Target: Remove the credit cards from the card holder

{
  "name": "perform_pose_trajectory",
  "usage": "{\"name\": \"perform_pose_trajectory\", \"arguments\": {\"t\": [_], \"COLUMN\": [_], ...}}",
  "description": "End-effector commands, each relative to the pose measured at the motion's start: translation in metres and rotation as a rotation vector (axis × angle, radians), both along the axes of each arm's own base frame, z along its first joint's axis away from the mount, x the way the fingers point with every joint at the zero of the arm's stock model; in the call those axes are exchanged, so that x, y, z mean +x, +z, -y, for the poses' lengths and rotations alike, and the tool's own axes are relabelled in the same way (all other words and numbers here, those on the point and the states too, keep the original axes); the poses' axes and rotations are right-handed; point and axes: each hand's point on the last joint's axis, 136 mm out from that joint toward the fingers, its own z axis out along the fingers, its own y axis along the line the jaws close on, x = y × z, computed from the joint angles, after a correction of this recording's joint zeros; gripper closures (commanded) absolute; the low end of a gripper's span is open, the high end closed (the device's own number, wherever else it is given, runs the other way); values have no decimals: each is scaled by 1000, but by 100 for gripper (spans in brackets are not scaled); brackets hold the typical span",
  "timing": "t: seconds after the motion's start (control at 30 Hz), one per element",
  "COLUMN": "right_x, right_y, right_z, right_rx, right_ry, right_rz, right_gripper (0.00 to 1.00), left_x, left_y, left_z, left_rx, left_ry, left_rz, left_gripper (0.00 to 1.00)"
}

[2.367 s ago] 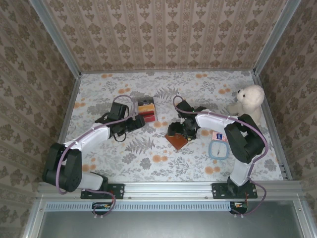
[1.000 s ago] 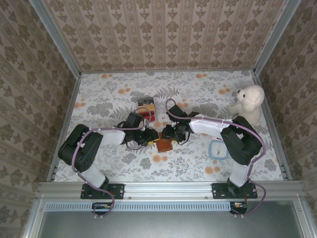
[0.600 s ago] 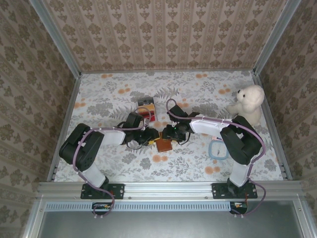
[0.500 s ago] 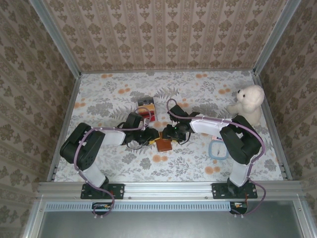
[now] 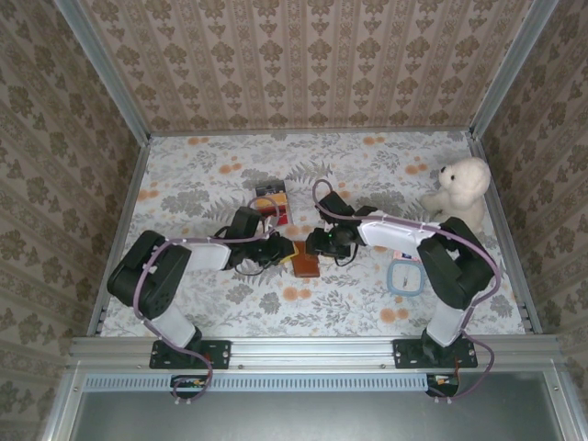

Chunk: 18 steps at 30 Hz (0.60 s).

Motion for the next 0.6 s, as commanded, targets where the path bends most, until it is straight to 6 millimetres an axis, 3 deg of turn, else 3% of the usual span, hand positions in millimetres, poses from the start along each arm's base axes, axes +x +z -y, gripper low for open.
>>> {"name": "perform_pose_trajectory", "arguments": {"t": [0.0, 0.1, 0.3, 0.57], "right_x": [3, 1, -10, -18], "right_y": [19, 24, 30, 15], "right_z": [15, 6, -30, -47], "right_rx": [-85, -67, -8, -40], "right_ry": [38, 69, 176, 211], "right_rz": [95, 116, 123, 82], "right_gripper": [48, 50, 62, 61], "left_x": [2, 4, 6, 7], "left_y": [8, 14, 15, 14], "left_z": [-8, -11, -11, -7], "left_rx": [68, 93, 100, 78], "left_ry": [-10, -13, -3, -2], "left_rz": [41, 66, 71, 64], "left_gripper": [92, 93, 95, 97]}}
